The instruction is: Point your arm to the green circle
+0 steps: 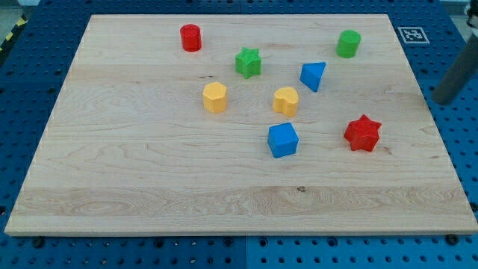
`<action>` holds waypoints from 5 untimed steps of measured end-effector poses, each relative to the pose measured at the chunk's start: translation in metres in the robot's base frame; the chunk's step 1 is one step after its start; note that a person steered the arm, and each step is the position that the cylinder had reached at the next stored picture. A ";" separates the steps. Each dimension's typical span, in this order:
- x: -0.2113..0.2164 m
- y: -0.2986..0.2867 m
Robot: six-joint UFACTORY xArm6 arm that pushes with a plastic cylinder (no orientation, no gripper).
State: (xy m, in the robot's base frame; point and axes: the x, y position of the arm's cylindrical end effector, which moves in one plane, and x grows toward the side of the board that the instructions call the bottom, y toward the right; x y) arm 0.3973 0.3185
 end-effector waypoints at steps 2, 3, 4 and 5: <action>-0.063 -0.003; -0.116 -0.024; -0.156 -0.060; -0.161 -0.096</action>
